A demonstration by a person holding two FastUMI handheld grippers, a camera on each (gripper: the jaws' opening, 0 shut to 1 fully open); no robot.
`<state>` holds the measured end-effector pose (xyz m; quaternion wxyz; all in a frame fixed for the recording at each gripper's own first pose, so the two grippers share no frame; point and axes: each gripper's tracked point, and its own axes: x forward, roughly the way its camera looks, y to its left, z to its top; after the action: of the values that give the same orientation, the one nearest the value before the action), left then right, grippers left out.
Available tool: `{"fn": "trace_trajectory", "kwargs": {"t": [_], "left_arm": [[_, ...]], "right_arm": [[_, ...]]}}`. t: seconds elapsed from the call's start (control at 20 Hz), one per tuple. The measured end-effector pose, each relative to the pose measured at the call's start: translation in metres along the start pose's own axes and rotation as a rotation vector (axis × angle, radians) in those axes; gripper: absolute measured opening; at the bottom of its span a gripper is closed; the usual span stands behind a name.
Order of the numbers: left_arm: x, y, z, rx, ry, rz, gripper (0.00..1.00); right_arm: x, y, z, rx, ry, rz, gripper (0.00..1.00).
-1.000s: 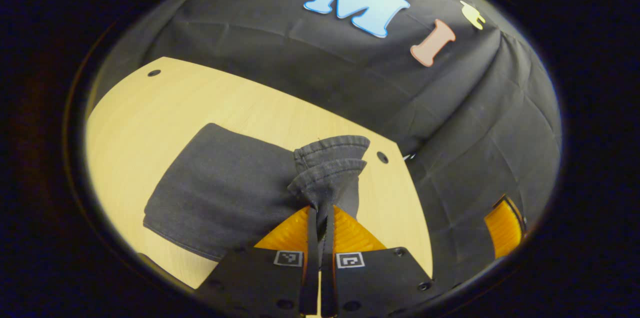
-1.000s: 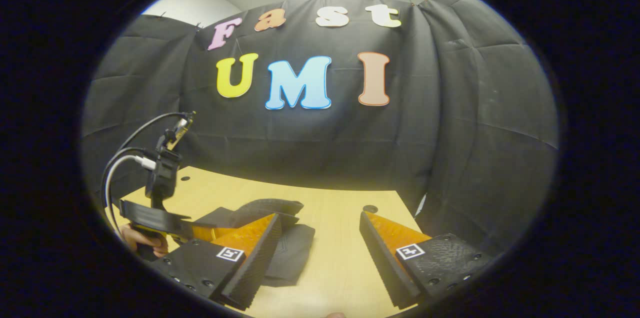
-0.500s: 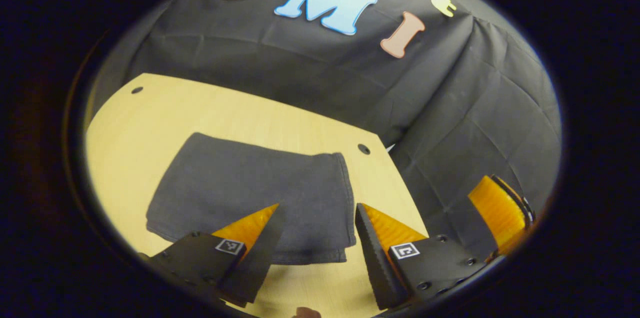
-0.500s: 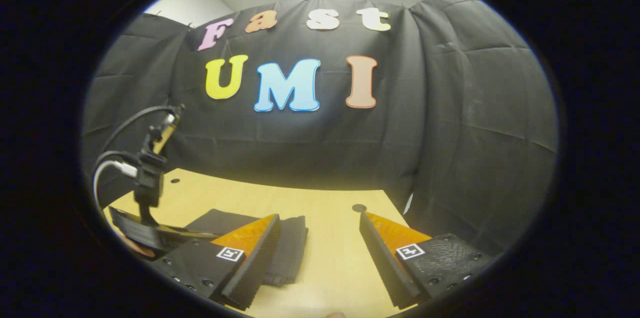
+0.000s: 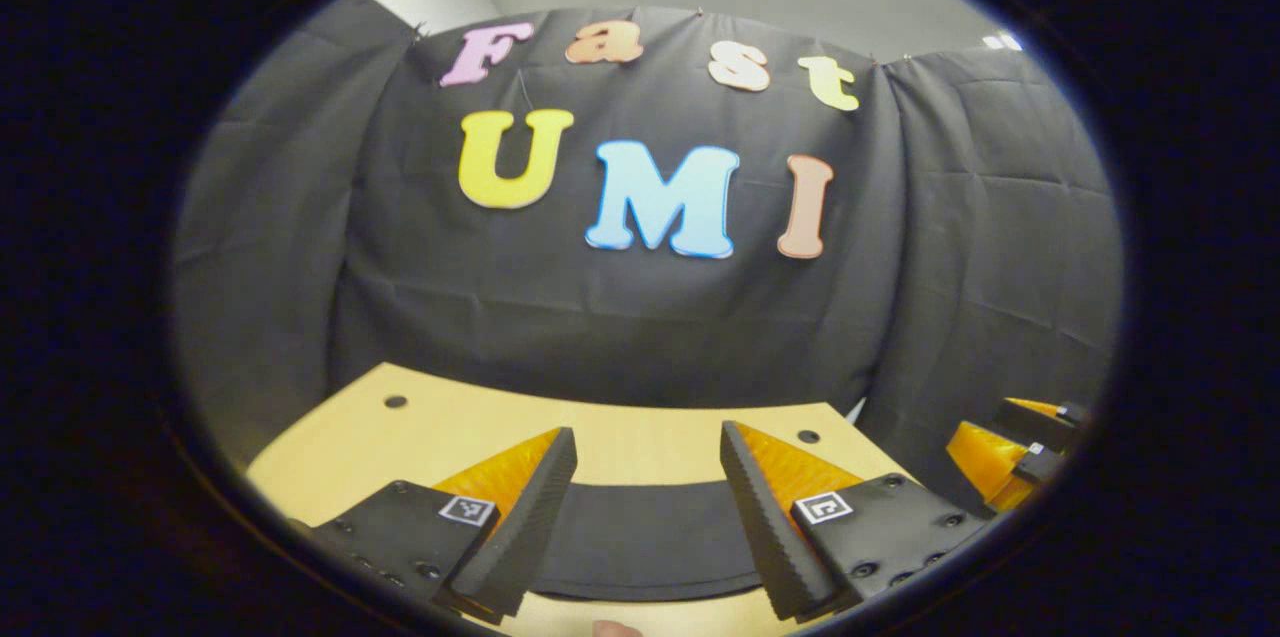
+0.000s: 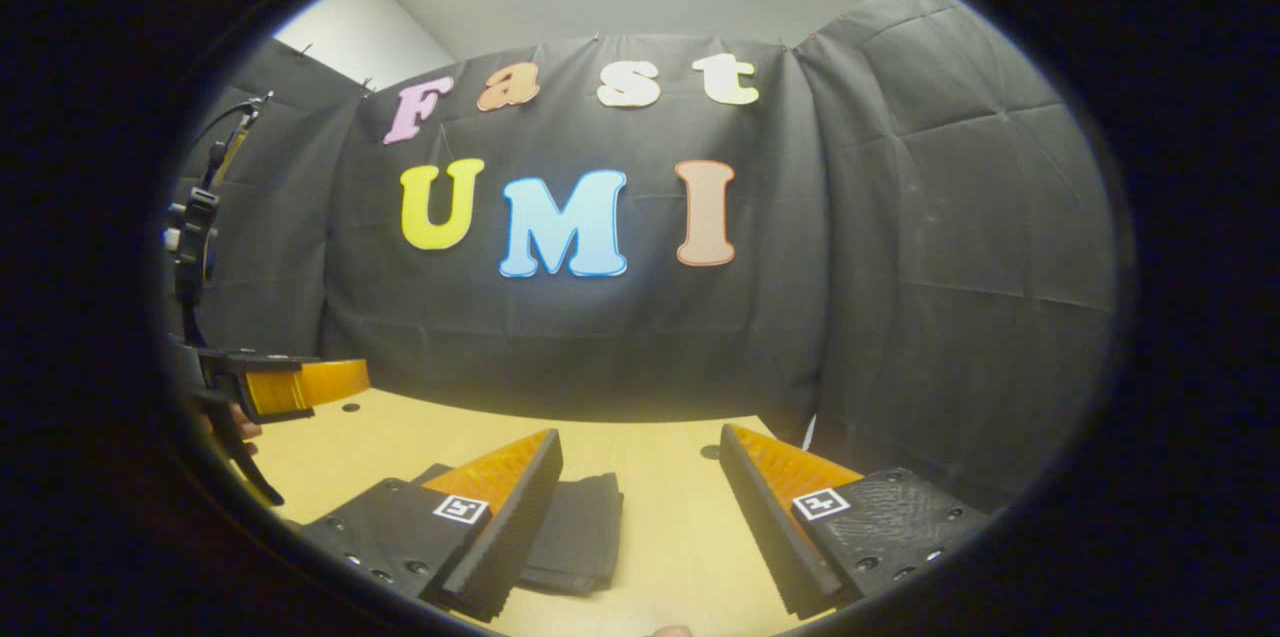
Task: Grasp the waist and the cuffs of the jeans and fold them to make the two legs overlap; first hold the waist and fold one-third of the jeans toward the cuffs, then hold the cuffs and fold the remaining one-third in the same direction to finish folding.
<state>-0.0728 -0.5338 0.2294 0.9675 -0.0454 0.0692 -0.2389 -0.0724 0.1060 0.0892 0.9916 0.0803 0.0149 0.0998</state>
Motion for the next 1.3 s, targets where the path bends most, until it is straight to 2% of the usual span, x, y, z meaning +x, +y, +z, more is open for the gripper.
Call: {"fn": "trace_trajectory", "kwargs": {"t": [0.3, 0.4, 0.45, 0.5, 0.55, 0.85, 0.9, 0.95, 1.0, 1.05, 1.15, 1.2, 1.25, 1.3], "left_arm": [[-0.028, 0.01, 0.015, 0.034, -0.054, 0.014, 0.93], [-0.034, 0.005, 0.017, 0.051, -0.067, 0.019, 0.93], [-0.035, 0.005, 0.017, 0.057, -0.07, 0.027, 0.89], [-0.037, 0.001, 0.018, 0.06, -0.073, 0.03, 0.89], [-0.038, -0.004, 0.02, 0.053, -0.08, 0.033, 0.93], [-0.049, -0.027, 0.036, 0.033, -0.163, 0.125, 0.93], [-0.051, -0.027, 0.032, 0.03, -0.16, 0.145, 0.89], [-0.051, -0.032, 0.029, 0.01, -0.159, 0.145, 0.93], [-0.049, -0.036, 0.025, -0.014, -0.152, 0.145, 0.89], [-0.049, -0.037, 0.02, -0.032, -0.139, 0.151, 0.93], [-0.054, -0.033, 0.013, -0.038, -0.129, 0.179, 0.93], [-0.056, -0.035, 0.016, -0.033, -0.14, 0.192, 0.89], [-0.059, -0.036, 0.019, -0.024, -0.154, 0.199, 0.93], [-0.061, -0.039, 0.019, -0.018, -0.163, 0.206, 0.93]], "right_arm": [[-0.02, -0.003, 0.019, -0.084, -0.062, -0.052, 0.94], [-0.022, -0.004, 0.029, -0.095, -0.091, -0.053, 0.94], [-0.025, -0.004, 0.032, -0.098, -0.099, -0.047, 0.95], [-0.027, -0.005, 0.035, -0.101, -0.11, -0.042, 0.94], [-0.027, -0.007, 0.037, -0.104, -0.118, -0.036, 0.94], [-0.031, -0.035, 0.037, -0.109, -0.138, 0.005, 0.94], [-0.029, -0.041, 0.032, -0.106, -0.127, 0.014, 0.95], [-0.031, -0.046, 0.032, -0.103, -0.132, 0.017, 0.95], [-0.031, -0.055, 0.035, -0.096, -0.139, 0.012, 0.95], [-0.032, -0.062, 0.034, -0.085, -0.138, 0.007, 0.95], [-0.035, -0.074, 0.028, -0.067, -0.131, 0.008, 0.95], [-0.035, -0.081, 0.025, -0.061, -0.127, 0.004, 0.95], [-0.035, -0.089, 0.023, -0.056, -0.119, 0.002, 0.95], [-0.035, -0.096, 0.022, -0.049, -0.115, -0.003, 0.95]]}}
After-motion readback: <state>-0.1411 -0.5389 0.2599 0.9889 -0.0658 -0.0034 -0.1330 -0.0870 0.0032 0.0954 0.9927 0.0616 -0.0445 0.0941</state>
